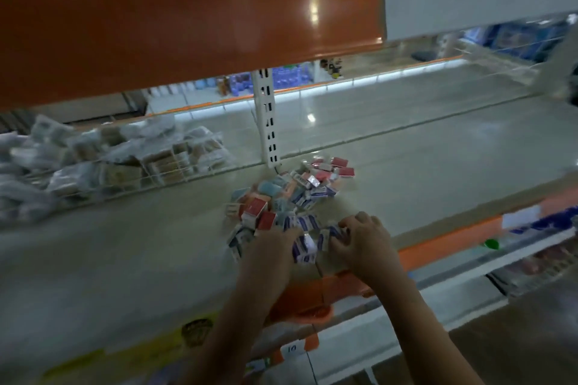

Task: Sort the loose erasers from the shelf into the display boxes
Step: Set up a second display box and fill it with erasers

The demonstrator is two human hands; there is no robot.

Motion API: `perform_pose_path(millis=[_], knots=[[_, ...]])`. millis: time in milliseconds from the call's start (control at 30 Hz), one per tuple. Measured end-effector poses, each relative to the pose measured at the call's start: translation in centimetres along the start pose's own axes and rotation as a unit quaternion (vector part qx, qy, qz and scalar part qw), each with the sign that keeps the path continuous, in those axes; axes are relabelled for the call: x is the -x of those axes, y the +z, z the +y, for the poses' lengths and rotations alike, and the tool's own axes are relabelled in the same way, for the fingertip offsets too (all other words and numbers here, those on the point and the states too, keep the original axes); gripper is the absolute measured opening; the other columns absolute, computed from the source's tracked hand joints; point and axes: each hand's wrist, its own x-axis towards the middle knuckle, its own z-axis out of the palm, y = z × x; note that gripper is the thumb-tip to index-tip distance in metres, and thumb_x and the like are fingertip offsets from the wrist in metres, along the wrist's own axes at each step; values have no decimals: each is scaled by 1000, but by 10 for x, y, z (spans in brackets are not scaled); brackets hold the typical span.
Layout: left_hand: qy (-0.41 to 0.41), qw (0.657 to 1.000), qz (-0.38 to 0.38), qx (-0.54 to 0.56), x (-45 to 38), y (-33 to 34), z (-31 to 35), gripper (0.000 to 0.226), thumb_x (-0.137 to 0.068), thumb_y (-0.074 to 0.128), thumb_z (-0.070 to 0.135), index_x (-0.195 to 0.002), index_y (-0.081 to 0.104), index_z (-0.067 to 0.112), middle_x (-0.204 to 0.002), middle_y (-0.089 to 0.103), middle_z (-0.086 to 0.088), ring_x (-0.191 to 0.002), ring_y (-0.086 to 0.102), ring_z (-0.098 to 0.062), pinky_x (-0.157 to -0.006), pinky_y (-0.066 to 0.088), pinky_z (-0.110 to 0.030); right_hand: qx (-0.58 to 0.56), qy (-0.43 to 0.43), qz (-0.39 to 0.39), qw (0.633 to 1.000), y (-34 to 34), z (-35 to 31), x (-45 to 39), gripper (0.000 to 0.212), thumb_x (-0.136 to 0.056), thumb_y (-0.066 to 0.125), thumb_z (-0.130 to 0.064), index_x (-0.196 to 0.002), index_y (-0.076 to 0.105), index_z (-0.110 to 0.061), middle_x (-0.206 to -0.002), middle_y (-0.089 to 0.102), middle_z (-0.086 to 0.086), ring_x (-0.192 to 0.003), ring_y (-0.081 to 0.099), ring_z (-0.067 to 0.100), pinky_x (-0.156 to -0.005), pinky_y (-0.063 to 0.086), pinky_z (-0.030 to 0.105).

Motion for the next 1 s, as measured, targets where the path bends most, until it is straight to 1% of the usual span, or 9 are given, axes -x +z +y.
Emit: perform_pose_path(millis=[100,233,300,400,500,600,767,900,1000], knots=[[-48,998,29,9,4,0,5,37,-91,55,23,-126,52,33,-117,58,4,-100,56,-14,-74,36,-22,-3,-26,2,1000,-3,9,-6,24,-89,54,-33,-105,60,-16,-104,56,1,-94,46,15,-82,42,26],[-86,995,56,-9,13,-6,9,29,-88,60,32,-116,57,30,-124,46,5,-108,50,-15,-79,44,-26,-46,-65,16,997,-12,18,-11,23,-88,59,-25,-107,64,-12,-101,59,4,-87,44,13,-77,38,24],[-109,992,66,-5,20,-9,8,31,-87,61,34,-117,54,30,-125,49,6,-112,49,-16,-82,45,-28,-78,-99,23,992,-18,13,-11,23,-85,63,-21,-106,65,-11,-98,61,5,-90,52,20,-77,43,28],[-127,986,107,14,39,-19,-1,26,-88,61,38,-111,55,29,-113,58,6,-106,51,-14,-77,42,-24,-108,-172,10,979,-22,-9,-8,23,-81,68,-15,-104,66,-11,-99,61,5,-92,55,22,-76,40,26],[-125,981,146,16,71,-33,-20,30,-90,58,38,-116,59,22,-108,61,4,-101,53,-14,-78,43,-23,-137,-221,-27,965,-15,-49,0,28,-81,69,-16,-109,64,-12,-107,60,5,-99,54,22,-77,39,26],[-161,973,165,28,107,-50,-49,29,-91,58,32,-118,63,21,-108,63,2,-102,51,-17,-83,43,-26,-153,-277,-44,947,-1,-98,17,29,-82,67,-19,-111,63,-16,-108,60,1,-100,53,20,-77,37,24],[-240,949,201,32,185,-82,-108,29,-88,62,30,-115,65,20,-108,64,0,-103,51,-20,-84,39,-26,-183,-368,-91,907,26,-192,58,19,-82,67,-14,-102,65,-12,-87,52,-8,-89,55,18,-72,35,21],[-271,936,225,29,256,-110,-153,25,-82,69,24,-106,69,16,-99,68,-4,-98,57,-24,-84,37,-26,-221,-373,-108,895,55,-269,102,13,-82,69,-15,-93,62,-12,-81,54,-6,-74,49,13,-65,33,21],[-289,924,251,26,303,-129,-190,25,-79,71,22,-103,71,16,-96,69,-3,-96,58,-23,-81,41,-27,-236,-372,-144,886,79,-321,132,15,-83,67,-16,-94,57,-15,-85,58,-3,-79,56,18,-68,41,26]])
